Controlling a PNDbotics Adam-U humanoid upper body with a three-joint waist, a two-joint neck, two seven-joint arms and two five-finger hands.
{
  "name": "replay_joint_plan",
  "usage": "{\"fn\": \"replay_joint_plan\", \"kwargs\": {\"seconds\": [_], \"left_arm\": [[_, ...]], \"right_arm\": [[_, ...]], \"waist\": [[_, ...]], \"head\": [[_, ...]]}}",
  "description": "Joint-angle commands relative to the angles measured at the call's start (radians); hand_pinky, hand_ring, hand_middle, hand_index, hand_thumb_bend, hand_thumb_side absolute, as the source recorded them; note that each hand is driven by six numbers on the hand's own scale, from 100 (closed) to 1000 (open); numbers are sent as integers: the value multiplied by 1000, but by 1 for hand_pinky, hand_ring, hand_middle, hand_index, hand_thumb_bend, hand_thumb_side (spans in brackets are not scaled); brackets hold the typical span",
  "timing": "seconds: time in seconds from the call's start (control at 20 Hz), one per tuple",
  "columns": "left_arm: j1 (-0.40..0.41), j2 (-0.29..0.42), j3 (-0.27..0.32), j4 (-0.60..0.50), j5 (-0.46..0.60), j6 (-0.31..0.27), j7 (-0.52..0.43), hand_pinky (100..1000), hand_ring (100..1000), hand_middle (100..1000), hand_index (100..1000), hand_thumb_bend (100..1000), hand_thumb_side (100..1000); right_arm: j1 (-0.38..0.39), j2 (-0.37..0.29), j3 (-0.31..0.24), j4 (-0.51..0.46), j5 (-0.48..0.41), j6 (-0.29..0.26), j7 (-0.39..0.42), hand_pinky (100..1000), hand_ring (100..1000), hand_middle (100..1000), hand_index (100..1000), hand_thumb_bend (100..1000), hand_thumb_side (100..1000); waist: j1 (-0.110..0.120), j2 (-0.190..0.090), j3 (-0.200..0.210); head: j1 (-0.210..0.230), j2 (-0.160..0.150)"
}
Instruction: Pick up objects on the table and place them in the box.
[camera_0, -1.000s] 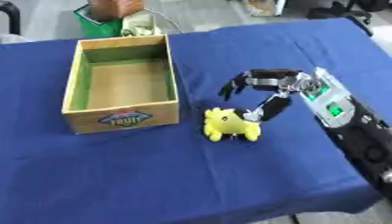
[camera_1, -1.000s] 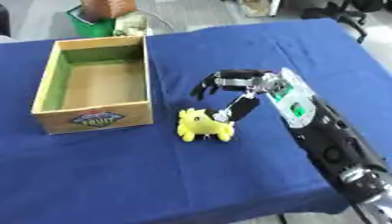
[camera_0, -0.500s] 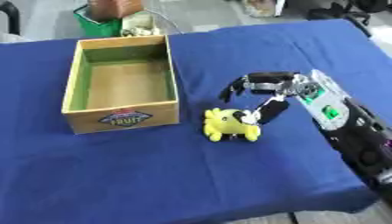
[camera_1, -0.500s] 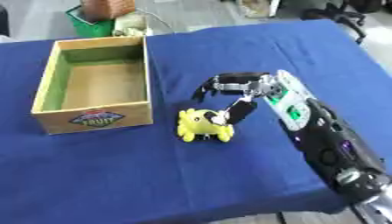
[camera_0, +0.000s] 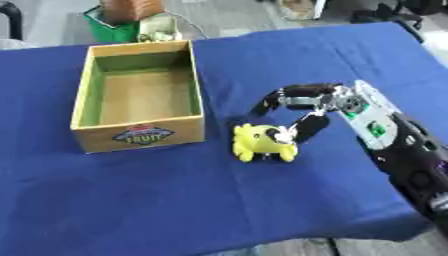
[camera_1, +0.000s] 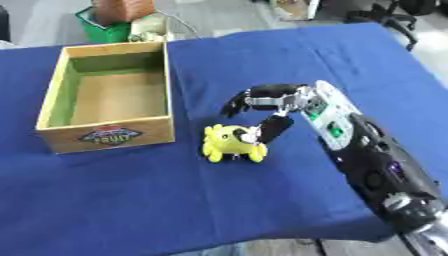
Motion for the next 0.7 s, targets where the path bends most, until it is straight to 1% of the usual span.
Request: {"fn": "replay_joint_plan", "kwargs": {"seconds": [0.05,0.15,0.2,0.55,0.65,0.7], "left_arm": [[-8,21,2,-13,2,-1,-3,484,415,461,614,714,201],[-8,21,2,-13,2,-1,-3,484,415,461,614,714,201],[-8,21,2,-13,2,-1,-3,484,415,461,614,714,201],[-8,21,2,-13,2,-1,-3,484,415,461,614,713,201],[-8,20,2,-13,2,-1,-3,484,416,461,614,713,201],[-8,20,2,-13,2,-1,-3,484,416,462,614,713,201]], "right_arm": [[-19,-11,-6,-9,30,-134,133,846,835,782,891,114,441],[-19,-10,-6,-10,51,-139,132,846,834,776,869,115,425],[-19,-9,-6,-10,62,-142,131,846,835,774,854,101,397],[-21,-5,-7,-12,138,-162,106,847,838,772,771,100,330],[-21,-3,-7,-11,158,-168,97,847,837,769,757,100,293],[-21,-2,-7,-11,167,-170,92,845,835,765,740,100,260]], "waist": [[2,-17,0],[2,-17,1],[2,-17,1],[3,-17,2],[3,-17,3],[2,-17,3]], "head": [[0,-9],[-1,-10],[-1,-10],[-1,-11],[-1,-10],[-1,-10]]}}
